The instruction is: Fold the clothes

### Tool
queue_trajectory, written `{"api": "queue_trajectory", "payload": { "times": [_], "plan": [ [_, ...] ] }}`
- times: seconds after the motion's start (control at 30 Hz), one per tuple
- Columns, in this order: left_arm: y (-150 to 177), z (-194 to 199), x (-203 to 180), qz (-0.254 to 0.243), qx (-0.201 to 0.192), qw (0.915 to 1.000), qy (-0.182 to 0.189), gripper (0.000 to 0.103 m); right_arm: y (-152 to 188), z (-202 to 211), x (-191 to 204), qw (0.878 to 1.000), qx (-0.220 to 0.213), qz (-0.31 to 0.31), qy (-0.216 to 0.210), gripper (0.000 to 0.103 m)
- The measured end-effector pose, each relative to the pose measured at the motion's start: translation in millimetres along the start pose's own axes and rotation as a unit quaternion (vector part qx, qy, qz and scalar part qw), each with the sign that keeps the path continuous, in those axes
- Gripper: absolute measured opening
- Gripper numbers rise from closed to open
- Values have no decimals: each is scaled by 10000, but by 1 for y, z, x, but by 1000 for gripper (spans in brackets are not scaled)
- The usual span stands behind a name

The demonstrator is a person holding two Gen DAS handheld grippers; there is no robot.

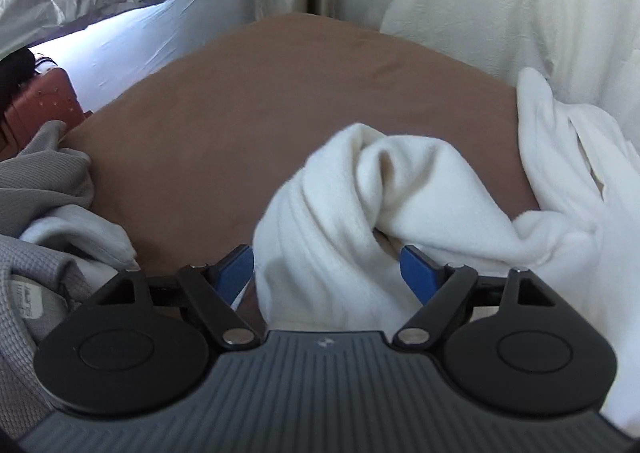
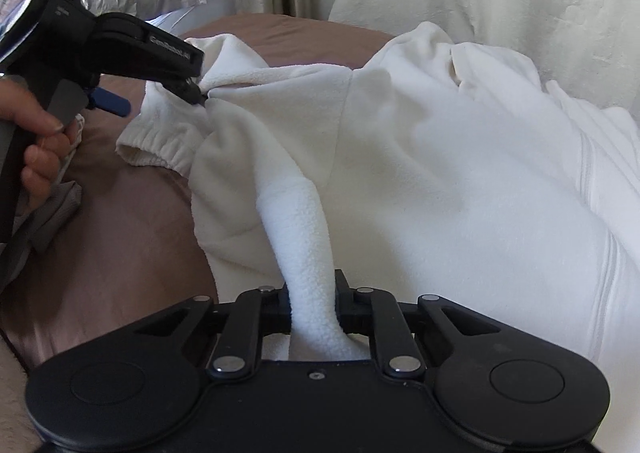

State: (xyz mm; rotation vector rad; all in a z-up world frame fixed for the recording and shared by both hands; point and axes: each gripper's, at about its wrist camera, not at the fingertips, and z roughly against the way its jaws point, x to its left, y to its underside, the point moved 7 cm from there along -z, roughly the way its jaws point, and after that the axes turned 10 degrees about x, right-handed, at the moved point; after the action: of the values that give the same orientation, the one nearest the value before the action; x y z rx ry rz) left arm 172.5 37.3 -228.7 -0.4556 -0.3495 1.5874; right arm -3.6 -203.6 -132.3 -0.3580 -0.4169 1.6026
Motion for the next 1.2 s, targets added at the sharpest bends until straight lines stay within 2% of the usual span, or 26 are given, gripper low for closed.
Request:
{"api": "queue_trajectory", "payload": {
  "times": [0.13, 0.37, 0.47, 0.53, 0.57, 0.6, 0.63, 0.67, 0.77, 0.87, 0.97, 1.1, 1.2],
  "plan": [
    [2, 0, -3, 37, 198, 9994, 292, 81, 3, -4, -2, 9999, 42, -92, -67, 17],
    [6, -3, -6, -187, 343, 9990, 213, 83, 7, -4, -6, 9997, 6, -123, -195, 17],
    [-2, -11, -1, -147, 371, 9988, 299, 83, 8, -5, -7, 9997, -14, -124, -232, 17],
    [-6, -15, 1, -115, 333, 9985, 411, 75, 9, -6, -7, 9996, -32, -113, -239, 17],
    [-8, -16, 2, -126, 287, 9985, 451, 59, 10, -6, -7, 9996, -42, -111, -243, 17],
    [-10, -16, 2, -150, 241, 9987, 423, 50, 10, -6, -7, 9996, -53, -122, -249, 17],
    [-12, -16, 3, -199, 188, 9990, 366, 31, 11, -6, -7, 9996, -64, -133, -255, 17],
    [-14, -16, 2, -313, 114, 9991, 266, 25, 11, -6, -8, 9995, -75, -148, -263, 17],
    [-20, -10, 0, -653, -123, 9976, 217, 19, 11, -1, -8, 9994, -176, -173, -238, 16],
    [-29, 7, 4, -779, -572, 9951, 210, 17, 10, 8, -7, 9992, -361, -122, -119, 10],
    [-39, 25, 23, -532, -1001, 9928, 391, 17, 8, 23, -5, 9975, -653, 190, 203, 8],
    [-44, 30, 58, 161, -1018, 9909, 864, 17, 3, 43, -11, 9933, -875, 468, 593, 8],
    [-42, 19, 73, 479, -760, 9917, 920, 18, 1, 50, -20, 9931, -943, 318, 619, 8]
  ]
}}
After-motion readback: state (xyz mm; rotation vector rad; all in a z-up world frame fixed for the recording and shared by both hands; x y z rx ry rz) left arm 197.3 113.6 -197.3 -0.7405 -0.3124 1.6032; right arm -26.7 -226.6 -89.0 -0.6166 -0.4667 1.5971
